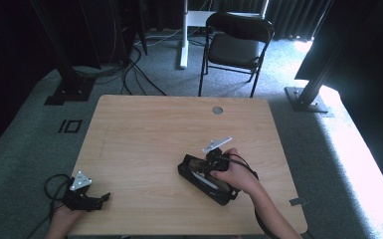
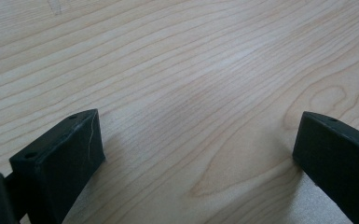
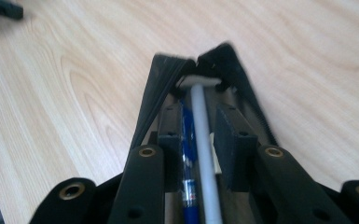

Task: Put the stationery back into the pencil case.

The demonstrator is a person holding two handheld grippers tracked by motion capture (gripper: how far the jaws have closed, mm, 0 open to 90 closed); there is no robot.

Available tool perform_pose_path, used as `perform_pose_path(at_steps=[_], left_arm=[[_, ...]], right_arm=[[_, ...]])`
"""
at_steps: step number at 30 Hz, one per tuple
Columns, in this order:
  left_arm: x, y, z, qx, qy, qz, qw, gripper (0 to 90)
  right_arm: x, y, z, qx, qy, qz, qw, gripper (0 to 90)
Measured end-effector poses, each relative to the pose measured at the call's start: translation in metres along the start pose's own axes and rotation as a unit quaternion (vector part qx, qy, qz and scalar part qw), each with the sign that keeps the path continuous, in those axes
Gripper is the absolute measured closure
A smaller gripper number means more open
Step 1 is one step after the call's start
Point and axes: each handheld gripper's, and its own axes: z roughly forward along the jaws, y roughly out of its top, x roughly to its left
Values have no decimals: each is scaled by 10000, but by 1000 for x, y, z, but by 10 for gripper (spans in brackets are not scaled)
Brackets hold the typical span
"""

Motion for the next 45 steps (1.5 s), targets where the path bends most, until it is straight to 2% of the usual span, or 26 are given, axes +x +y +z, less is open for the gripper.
perform_pose_path(at_steps=[4, 8, 12, 18, 20, 25, 28, 33, 39, 41, 45], left_arm=[[0, 0, 0, 4, 1, 5, 10000, 20], [0, 0, 0, 4, 0, 5, 10000, 20], [0, 0, 0, 6, 0, 6, 10000, 20], [0, 0, 0, 5, 1, 5, 10000, 20], [0, 0, 0, 4, 1, 5, 10000, 20], [0, 0, 0, 7, 1, 6, 10000, 20], [0, 0, 0, 6, 1, 5, 10000, 20], [0, 0, 0, 4, 1, 5, 10000, 20], [0, 0, 0, 4, 1, 5, 10000, 20], [0, 0, 0, 4, 1, 5, 10000, 20], [0, 0, 0, 4, 0, 5, 10000, 20]], right_arm=[[-5, 3, -6, -225, -54, 95, 9997, 691], [-14, 4, -11, -482, -204, 408, 9978, 650], [-21, 2, -14, -601, -328, 537, 9962, 639], [-30, -3, -20, -761, -590, 562, 9938, 588], [-34, -5, -22, -871, -622, 650, 9921, 564], [-46, -14, -24, -920, -741, 836, 9895, 509], [-52, -19, -26, -1005, -902, 917, 9866, 495], [-64, -29, -30, -1158, -1271, 1121, 9787, 480], [-77, -45, -31, -1174, -1529, 1329, 9722, 440], [-80, -50, -30, -1179, -1598, 1436, 9695, 399], [-86, -62, -29, -1201, -1730, 1601, 9644, 387]])
